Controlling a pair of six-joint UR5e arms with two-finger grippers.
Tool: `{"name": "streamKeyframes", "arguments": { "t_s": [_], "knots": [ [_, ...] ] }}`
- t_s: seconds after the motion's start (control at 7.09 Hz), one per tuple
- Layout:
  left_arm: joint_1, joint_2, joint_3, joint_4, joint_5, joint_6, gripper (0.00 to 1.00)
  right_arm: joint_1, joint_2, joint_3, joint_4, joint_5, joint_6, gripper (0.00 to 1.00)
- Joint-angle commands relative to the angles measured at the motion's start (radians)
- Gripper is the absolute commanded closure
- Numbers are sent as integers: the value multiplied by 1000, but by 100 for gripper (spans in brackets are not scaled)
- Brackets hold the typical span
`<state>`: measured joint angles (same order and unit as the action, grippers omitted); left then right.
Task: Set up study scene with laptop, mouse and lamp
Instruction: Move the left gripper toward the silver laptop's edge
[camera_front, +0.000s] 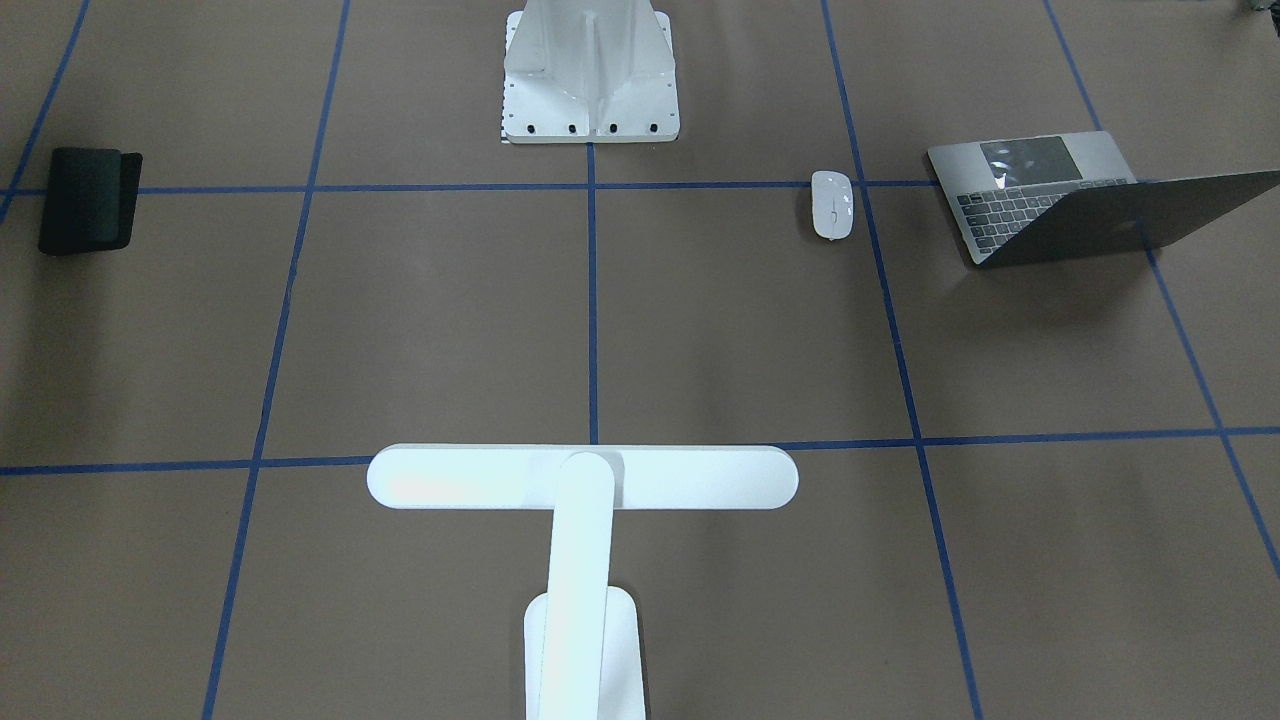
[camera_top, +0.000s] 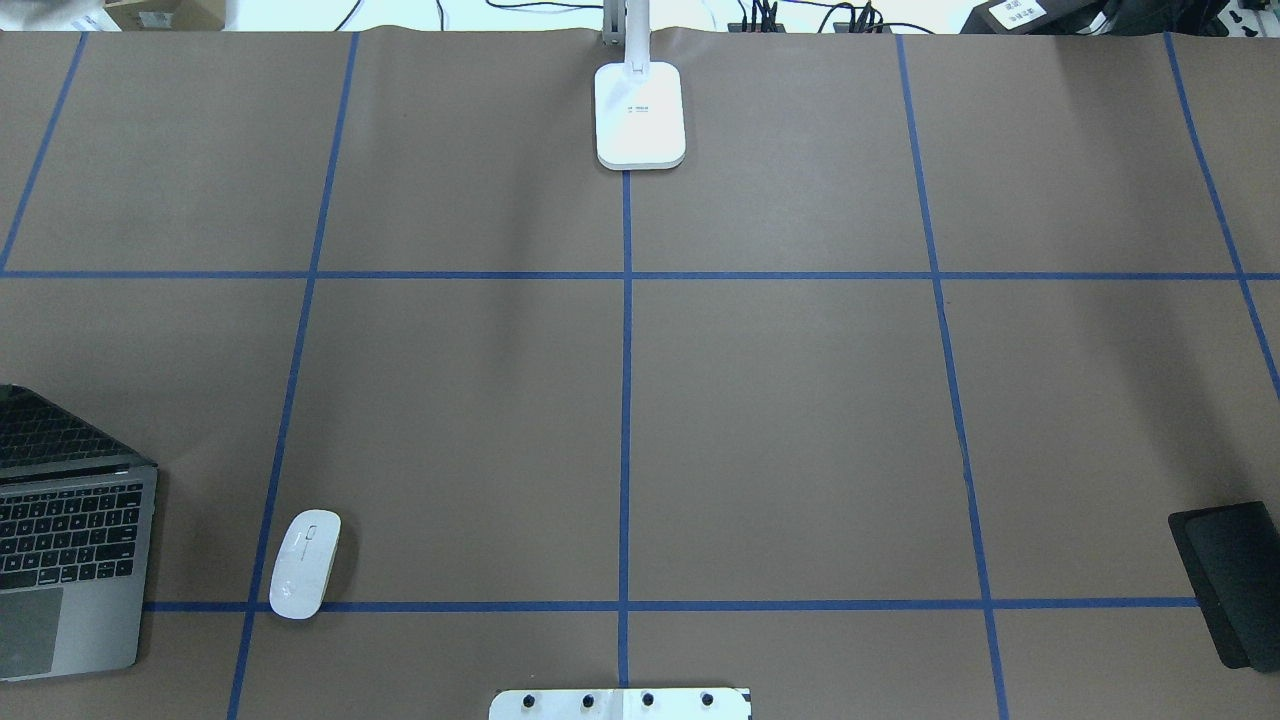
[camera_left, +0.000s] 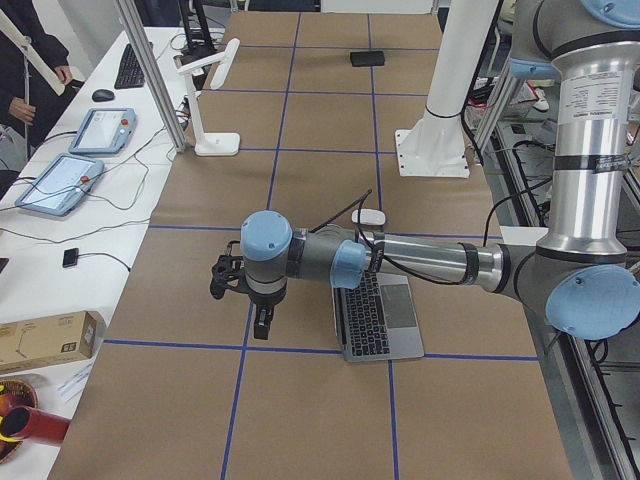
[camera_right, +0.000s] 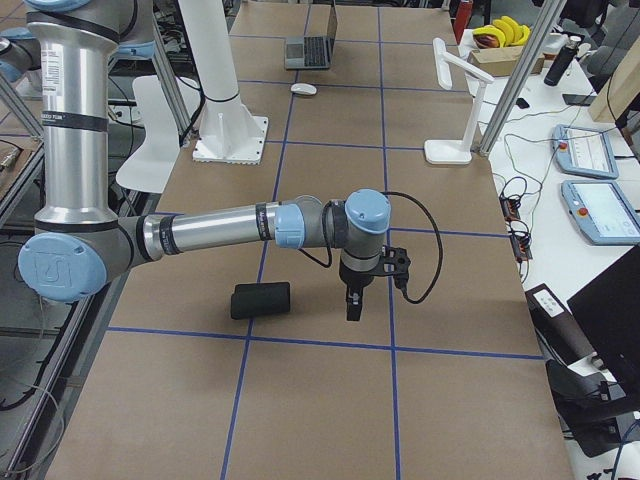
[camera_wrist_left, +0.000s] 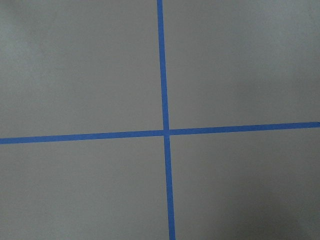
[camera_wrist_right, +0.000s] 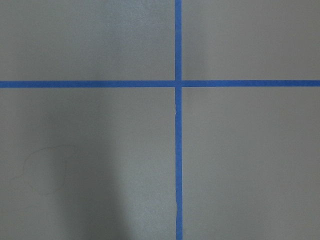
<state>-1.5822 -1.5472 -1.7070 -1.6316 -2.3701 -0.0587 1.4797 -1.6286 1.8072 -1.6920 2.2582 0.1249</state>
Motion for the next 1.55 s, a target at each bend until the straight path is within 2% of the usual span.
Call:
{"name": "streamKeyframes", "arguments": {
  "t_s": [0.0, 0.28, 0.42, 0.7, 0.99, 1.41],
  "knots": [
    [1, 1, -10, 18, 0, 5, 0, 1, 3, 0, 1, 17, -7, 0],
    [-2, 13, -11, 27, -5, 2, 0, 1, -11, -24, 60, 46, -22, 0],
    [-5, 16, -31, 83, -5, -1, 0, -1, -4, -44, 60, 37, -8, 0],
    [-9, 45, -148, 229, -6, -60, 0, -1, -34, -29, 55, 38, -10, 0],
    [-9, 145, -268, 242, -8, -247, 0, 1, -77, -6, 64, 37, -14, 0],
    [-6, 199, -325, 237, -15, -575, 0, 1, -135, 35, 64, 44, -8, 0]
  ]
}}
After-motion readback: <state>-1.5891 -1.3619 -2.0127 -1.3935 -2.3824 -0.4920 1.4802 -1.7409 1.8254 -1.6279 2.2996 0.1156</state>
